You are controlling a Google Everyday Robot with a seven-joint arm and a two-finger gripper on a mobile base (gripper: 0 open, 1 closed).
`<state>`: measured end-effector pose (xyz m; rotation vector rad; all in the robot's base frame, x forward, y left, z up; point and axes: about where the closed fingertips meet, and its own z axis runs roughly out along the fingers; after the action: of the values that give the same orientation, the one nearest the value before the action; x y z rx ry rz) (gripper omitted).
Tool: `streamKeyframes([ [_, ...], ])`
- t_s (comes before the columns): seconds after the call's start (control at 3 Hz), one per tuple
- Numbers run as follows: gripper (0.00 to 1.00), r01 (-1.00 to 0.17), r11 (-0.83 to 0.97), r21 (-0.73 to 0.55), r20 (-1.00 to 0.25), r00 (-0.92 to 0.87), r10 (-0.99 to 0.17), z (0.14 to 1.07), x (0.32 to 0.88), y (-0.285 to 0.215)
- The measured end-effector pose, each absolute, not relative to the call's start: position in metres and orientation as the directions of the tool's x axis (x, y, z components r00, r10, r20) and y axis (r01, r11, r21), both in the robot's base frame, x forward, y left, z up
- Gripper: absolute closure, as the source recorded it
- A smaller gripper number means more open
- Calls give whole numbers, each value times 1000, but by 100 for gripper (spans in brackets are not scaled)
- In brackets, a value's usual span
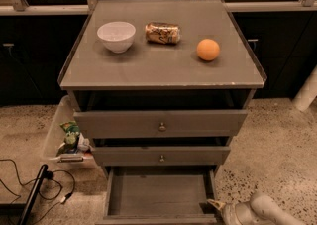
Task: Open bottom drawer
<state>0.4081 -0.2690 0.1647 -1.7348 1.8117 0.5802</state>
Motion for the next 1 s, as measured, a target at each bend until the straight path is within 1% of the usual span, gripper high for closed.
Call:
streamKeyframes([
  [0.33,0,-995,37,-91,-647,31,-762,179,406,-264],
  [1.0,0,-973,-83,-218,-589,198,-783,261,402,-247],
])
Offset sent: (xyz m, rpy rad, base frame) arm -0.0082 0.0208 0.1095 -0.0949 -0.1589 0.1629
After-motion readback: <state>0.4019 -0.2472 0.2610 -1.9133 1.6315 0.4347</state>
